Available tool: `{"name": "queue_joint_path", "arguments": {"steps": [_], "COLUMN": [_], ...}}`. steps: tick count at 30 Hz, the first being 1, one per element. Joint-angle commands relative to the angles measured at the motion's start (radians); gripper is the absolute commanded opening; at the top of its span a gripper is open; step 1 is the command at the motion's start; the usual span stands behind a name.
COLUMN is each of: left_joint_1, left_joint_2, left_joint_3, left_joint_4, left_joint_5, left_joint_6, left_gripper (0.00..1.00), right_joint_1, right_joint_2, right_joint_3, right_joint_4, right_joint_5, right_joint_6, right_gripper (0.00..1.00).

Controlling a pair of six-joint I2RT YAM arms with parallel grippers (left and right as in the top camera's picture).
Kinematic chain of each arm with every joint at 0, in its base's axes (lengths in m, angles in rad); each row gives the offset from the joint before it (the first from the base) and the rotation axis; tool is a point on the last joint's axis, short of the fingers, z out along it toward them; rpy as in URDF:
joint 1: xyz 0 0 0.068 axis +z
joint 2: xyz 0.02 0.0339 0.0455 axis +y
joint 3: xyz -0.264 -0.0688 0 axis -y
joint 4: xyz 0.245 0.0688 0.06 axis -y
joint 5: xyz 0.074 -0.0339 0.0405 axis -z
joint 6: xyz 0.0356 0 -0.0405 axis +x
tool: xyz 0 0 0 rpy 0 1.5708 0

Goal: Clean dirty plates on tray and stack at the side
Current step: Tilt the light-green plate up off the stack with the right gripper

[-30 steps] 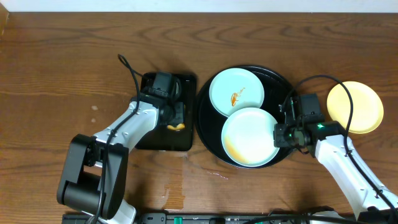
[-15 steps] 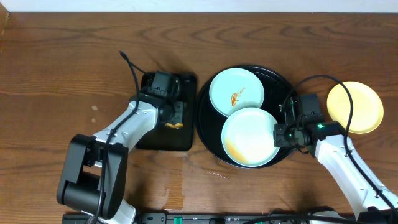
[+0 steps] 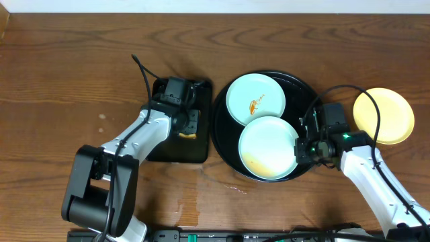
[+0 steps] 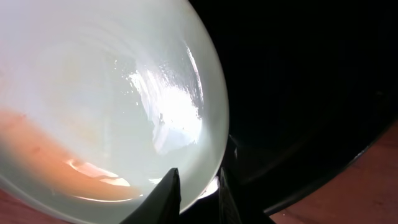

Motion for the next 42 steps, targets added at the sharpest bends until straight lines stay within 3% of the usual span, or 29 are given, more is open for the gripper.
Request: {"name": "queue_joint_path", "arguments": {"steps": [1, 18, 24, 36, 42], "left_joint_1": [0.003, 0.003, 0.003, 0.003, 0.003], "left_joint_2": [0.006, 0.006, 0.006, 0.006, 0.006], "left_joint_3": [-0.012, -0.013, -0.013, -0.013, -0.013], "left_joint_4": [-0.003, -0.003, -0.003, -0.003, -0.003], "left_joint_5": [-0.016, -0.016, -0.016, -0.016, -0.016], "left_joint_6": [-0.006, -0.005, -0.005, -0.005, -0.006], "left_gripper": [0.25, 0.26, 0.26, 0.26, 0.26], "right_joint_1": [0.005, 0.005, 0.005, 0.005, 0.005], "right_joint_2": [-0.010, -0.002, -0.002, -0.002, -0.002], "right_joint_3": [0.012, -0.052, -0.074, -0.184, -0.232], "right_joint_4": [-0.003, 0.035, 0.057, 0.227, 0.304], "right_joint_5": [-0.016, 0.023, 0.021, -0.027, -0.035], "right_joint_6": [-0.003, 0.051, 0.058, 0.057, 0.057], "right_gripper": [0.21, 0.36, 0.35, 0.27, 0.09]}}
